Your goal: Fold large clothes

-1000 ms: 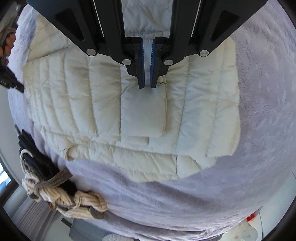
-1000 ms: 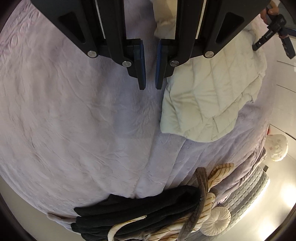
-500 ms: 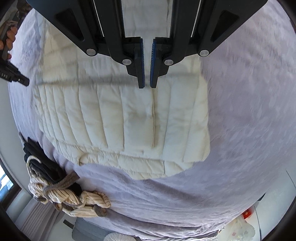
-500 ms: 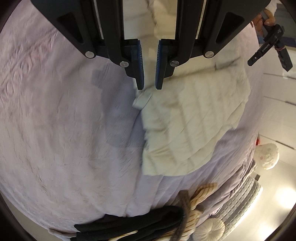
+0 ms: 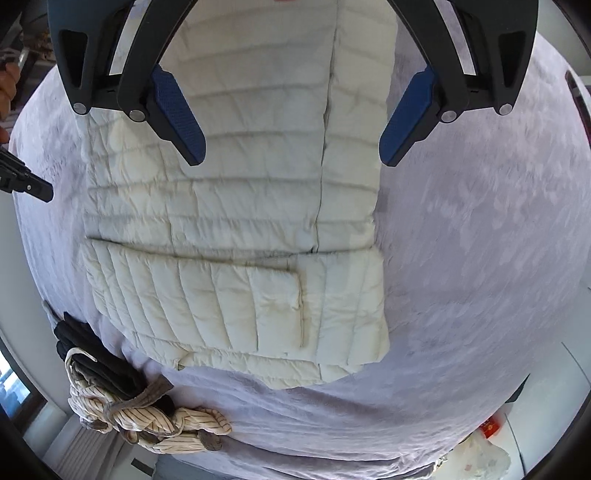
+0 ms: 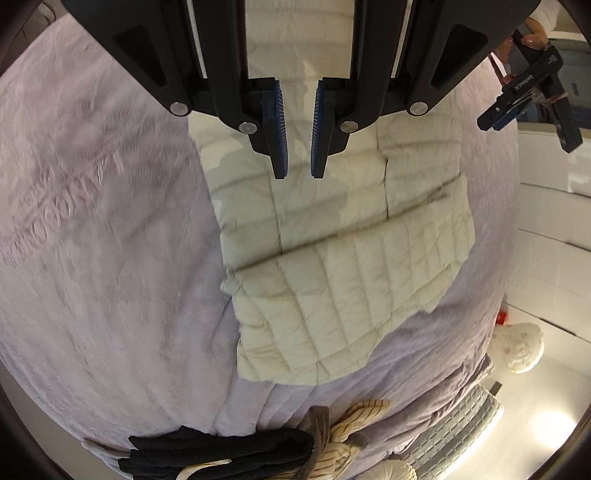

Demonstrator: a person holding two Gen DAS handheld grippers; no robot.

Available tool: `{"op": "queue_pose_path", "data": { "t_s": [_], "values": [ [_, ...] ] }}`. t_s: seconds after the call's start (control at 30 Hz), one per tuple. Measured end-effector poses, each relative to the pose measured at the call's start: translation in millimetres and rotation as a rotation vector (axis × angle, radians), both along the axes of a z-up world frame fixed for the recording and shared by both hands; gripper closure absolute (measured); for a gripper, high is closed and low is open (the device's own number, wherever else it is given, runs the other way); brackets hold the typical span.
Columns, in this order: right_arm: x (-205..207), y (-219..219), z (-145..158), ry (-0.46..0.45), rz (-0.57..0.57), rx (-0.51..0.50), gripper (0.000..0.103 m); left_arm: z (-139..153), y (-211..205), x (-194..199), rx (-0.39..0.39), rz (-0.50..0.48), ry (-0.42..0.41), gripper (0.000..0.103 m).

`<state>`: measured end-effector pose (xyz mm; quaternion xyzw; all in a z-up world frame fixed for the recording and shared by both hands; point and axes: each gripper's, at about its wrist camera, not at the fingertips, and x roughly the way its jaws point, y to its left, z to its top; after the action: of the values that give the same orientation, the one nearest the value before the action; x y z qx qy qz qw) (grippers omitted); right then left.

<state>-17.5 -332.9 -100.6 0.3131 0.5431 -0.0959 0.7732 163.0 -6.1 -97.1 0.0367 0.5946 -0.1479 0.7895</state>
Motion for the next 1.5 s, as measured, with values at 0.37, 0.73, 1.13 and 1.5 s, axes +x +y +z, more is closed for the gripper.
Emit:
{"op": "queue_pose_path", "data": {
  "t_s": [0.37,0.73,1.13,1.5],
  "values": [
    [-35.4,26.8,34.4,-0.028,0.007,0.017,0.021,19.3,25.0,-30.9,0.032,0.004,0.000,0.000],
    [-46.5,40.6,45.4,-0.061,0.003,0.030,0.000,11.6,45.8,-49.5,0.086,0.020,0.028,0.000],
    [-64.6,35.6,37.7,-0.043,-0.019,0.042,0.000,-22.1,80.1,-60.9,0.079,0.037,0.135,0.000],
    [-100.9,1.6,-20.3,0.138,-0.173,0.187,0.000,-45.7,95.2,-65.0,0.083,0.045,0.201,0.000]
  ]
}}
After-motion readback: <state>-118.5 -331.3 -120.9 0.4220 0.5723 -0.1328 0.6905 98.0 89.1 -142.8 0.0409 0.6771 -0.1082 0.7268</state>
